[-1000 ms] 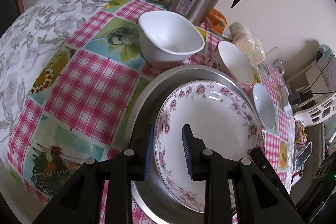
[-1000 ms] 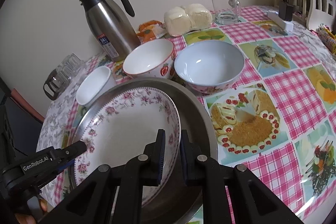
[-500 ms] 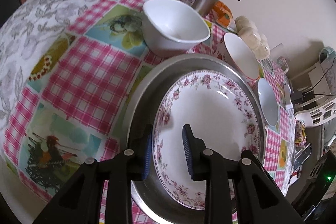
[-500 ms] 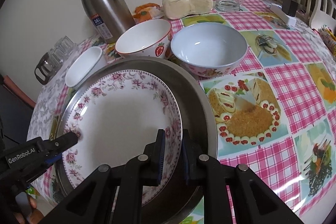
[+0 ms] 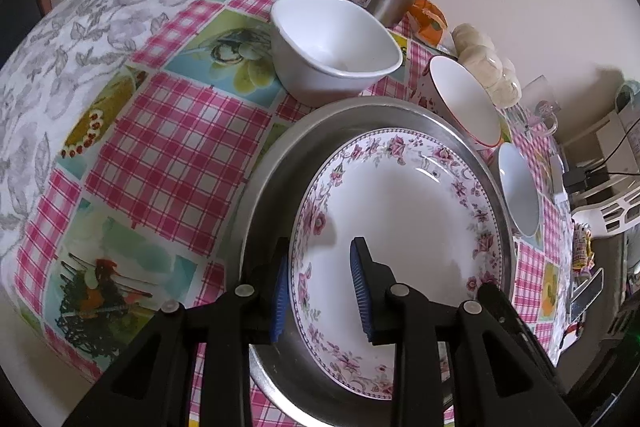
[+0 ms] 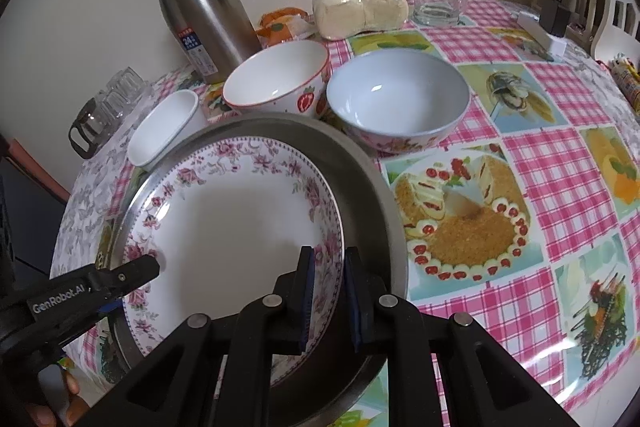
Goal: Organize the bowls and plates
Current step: 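Lower the floral plate onto the steel tray with both grippers, then open both grippers to release the floral plate rim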
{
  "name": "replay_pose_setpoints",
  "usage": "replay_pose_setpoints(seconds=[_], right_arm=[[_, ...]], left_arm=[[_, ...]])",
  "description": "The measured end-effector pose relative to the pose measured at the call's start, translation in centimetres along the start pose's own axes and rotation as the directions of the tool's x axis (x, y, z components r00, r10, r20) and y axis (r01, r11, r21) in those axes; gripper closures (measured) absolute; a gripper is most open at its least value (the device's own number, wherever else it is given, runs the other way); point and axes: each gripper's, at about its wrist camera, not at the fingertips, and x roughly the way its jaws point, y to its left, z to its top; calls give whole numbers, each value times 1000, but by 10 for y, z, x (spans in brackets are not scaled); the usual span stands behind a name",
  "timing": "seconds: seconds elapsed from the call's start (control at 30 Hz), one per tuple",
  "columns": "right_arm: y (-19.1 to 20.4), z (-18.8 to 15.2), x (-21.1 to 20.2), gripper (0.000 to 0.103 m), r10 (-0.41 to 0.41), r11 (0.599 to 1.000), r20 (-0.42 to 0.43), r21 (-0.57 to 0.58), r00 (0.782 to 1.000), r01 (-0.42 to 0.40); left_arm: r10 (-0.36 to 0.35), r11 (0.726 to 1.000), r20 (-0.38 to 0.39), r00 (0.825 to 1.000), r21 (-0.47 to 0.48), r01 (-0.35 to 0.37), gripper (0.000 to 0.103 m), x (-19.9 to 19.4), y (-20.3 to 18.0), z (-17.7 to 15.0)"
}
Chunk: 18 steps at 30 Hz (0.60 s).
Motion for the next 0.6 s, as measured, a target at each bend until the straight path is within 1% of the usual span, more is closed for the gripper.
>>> replay_pose_setpoints(seconds=[0.13,0.23,0.3,0.33,0.37,0.4,0.43,0.47,0.5,0.57,0.6], right_arm=[[-2,3,-9,86,-6,1000,25,-4,1000,6],[-1,5,-18,86,-5,1000,54,-18,999,6],[1,6,-23,79,-10,999,72,-30,997,12],[2,7,-25,70,-15,999,81,-37,997,18],[3,7,-26,61,-20,999,86,-43,996,24],[5,7,-26,57,-25,998,90,-53,996,30],[5,7,-27,50,-27,998,92,-60,995,33],[7,7,-27,45,-30,997,93,-69,995,36],[8,8,-27,43,-31,996,94,-75,995,38],[9,7,-26,35,-33,995,94,-86,995,41],[10,6,-26,32,-35,995,95,-93,995,44]], left_arm=[[15,1000,24,1000,24,-15,67,-9,-4,0],[26,998,50,998,49,-28,62,-18,-8,1],[18,998,69,997,57,-22,55,-25,-11,1],[17,998,75,997,59,-22,53,-27,-12,1],[22,998,86,996,62,-27,48,-30,-13,1],[29,997,94,995,64,-35,46,-32,-14,2],[37,997,100,994,64,-43,45,-33,-14,2],[50,996,104,993,61,-57,40,-34,-14,2],[58,996,108,992,59,-65,36,-35,-13,3],[77,995,116,990,53,-83,34,-34,-11,4],[92,994,118,989,47,-98,33,-33,-9,5]])
